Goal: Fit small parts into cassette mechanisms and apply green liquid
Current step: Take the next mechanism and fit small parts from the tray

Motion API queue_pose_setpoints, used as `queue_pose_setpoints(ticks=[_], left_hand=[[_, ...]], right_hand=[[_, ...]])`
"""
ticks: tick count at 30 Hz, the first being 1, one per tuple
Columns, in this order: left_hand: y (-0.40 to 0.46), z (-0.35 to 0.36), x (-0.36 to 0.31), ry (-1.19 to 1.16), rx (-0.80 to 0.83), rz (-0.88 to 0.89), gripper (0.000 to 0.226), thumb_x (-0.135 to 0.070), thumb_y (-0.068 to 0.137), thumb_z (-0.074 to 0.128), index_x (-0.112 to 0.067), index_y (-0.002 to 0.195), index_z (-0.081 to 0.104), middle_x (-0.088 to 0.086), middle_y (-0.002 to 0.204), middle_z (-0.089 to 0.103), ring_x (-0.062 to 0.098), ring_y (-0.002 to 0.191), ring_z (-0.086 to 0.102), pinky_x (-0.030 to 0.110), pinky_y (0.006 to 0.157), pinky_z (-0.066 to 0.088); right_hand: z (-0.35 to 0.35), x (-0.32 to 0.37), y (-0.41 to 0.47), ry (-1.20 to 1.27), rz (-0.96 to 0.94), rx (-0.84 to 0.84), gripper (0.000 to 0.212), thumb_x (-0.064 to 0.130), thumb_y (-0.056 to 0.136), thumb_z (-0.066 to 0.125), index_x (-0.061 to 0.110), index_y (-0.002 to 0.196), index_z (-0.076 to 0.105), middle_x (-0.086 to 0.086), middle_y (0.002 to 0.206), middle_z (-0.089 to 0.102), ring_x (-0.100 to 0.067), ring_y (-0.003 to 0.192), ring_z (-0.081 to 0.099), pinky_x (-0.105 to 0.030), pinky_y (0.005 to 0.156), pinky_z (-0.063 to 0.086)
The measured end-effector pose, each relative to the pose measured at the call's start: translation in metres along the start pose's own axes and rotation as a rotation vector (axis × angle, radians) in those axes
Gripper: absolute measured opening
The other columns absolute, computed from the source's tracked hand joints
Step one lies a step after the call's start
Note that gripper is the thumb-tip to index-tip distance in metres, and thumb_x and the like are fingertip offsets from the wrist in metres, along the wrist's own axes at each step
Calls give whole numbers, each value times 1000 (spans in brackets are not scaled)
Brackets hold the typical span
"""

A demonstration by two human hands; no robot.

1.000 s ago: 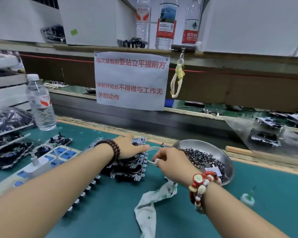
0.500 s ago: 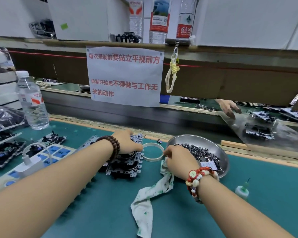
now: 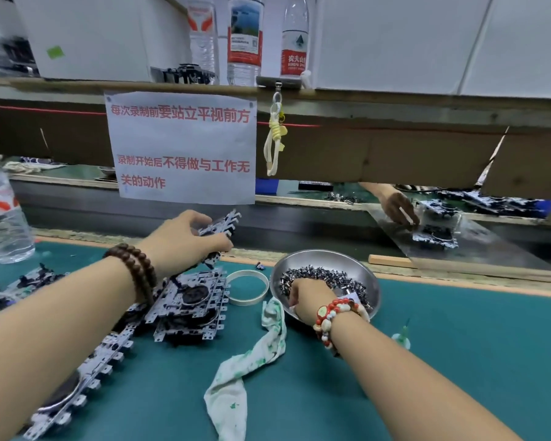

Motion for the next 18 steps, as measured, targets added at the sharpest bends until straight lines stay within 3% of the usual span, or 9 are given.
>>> queue_pose_setpoints(ticks=[5, 7, 10, 14, 18], left_hand=[[-55, 54, -22, -176, 154, 97, 49, -42, 64, 77, -41, 107, 54, -11, 107, 51, 3, 90, 56, 12, 66, 40], [-71, 74, -17, -172, 185, 98, 47, -40, 65, 77, -44, 106, 53, -12, 109, 49, 4, 92, 57, 17, 71, 44], [-88, 96, -7, -77, 228, 111, 51, -51, 60, 70, -49, 105, 48, -19, 109, 43, -6, 91, 53, 11, 74, 39], [-100, 120, -2, 24, 279, 121, 57, -56, 54, 58, -52, 109, 42, -21, 106, 38, 9, 111, 45, 25, 92, 38], [-98, 136, 1, 91, 260, 108, 57, -50, 66, 64, -48, 118, 41, -14, 108, 36, 15, 116, 40, 29, 99, 35]], right_hand=[[22, -23, 38, -45, 15, 3, 19, 26, 73, 64, 33, 90, 66, 7, 90, 68, -14, 78, 64, -32, 74, 56], [20, -26, 35, -35, 29, -30, 16, 26, 71, 65, 31, 86, 65, 8, 87, 67, -13, 73, 62, -30, 69, 55], [-1, -18, 11, -19, 23, -81, 12, 22, 74, 61, 29, 83, 62, 6, 88, 67, -13, 68, 57, -27, 63, 49], [-27, -5, -25, 121, 23, -123, 23, 15, 81, 56, 27, 94, 70, 4, 96, 68, -16, 86, 62, -27, 75, 51], [-56, 7, -73, 308, 18, -191, 20, 6, 88, 51, 17, 84, 66, -5, 95, 69, -19, 84, 62, -26, 69, 45]])
Point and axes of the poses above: each hand's wrist, its own y-axis towards the middle knuckle, its own z-axis out of the palm, x = y × z, the point moved 8 cm from there along y, towards the middle knuckle
